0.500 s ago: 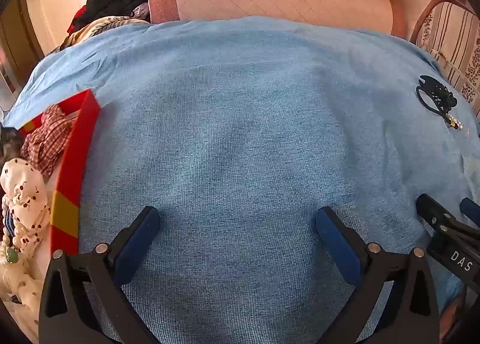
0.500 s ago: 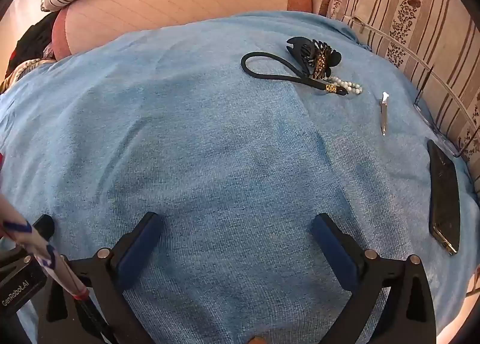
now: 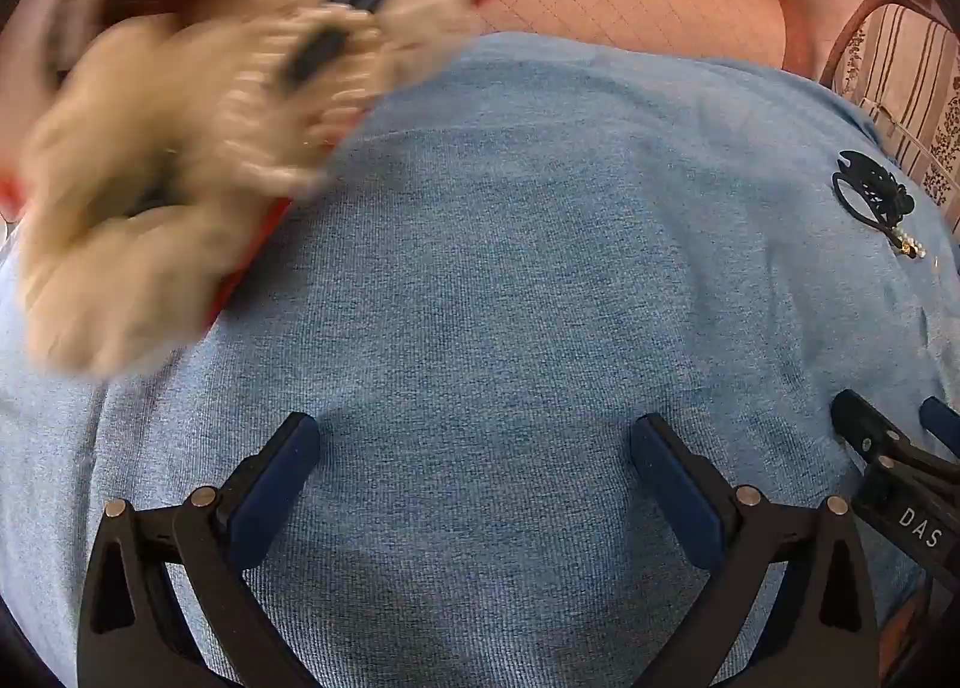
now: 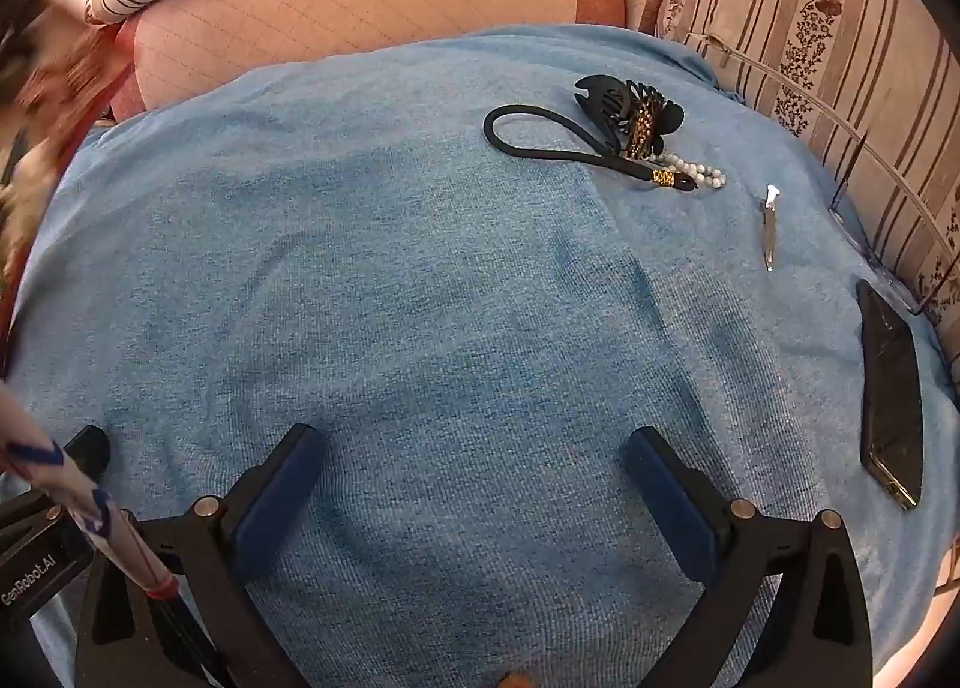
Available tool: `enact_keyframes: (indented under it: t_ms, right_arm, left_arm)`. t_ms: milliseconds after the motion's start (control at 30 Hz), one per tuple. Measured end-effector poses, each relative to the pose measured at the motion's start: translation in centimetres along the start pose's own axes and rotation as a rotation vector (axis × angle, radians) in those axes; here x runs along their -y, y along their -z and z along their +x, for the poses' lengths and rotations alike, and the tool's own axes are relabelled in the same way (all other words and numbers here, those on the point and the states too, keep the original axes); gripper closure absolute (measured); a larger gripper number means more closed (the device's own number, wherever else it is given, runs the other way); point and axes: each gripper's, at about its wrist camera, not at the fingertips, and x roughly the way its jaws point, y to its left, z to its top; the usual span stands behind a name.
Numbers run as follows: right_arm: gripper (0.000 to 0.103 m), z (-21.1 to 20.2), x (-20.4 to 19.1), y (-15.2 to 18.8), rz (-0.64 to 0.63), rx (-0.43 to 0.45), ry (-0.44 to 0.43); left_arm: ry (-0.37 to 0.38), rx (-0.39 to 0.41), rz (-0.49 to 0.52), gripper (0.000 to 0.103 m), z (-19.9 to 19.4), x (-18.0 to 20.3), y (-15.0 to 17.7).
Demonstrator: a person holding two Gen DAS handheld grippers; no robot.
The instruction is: Organize jewelry
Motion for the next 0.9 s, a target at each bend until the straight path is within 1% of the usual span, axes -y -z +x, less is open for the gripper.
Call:
enact_keyframes:
  t_ms: [900]
  right_arm:
    - [0.0,0.07,0.11,0.24,-0.006,0.005,0.001]
  left_arm:
    - [0.0,0.0,0.001,0.0,-0.06,-0.58,-0.09]
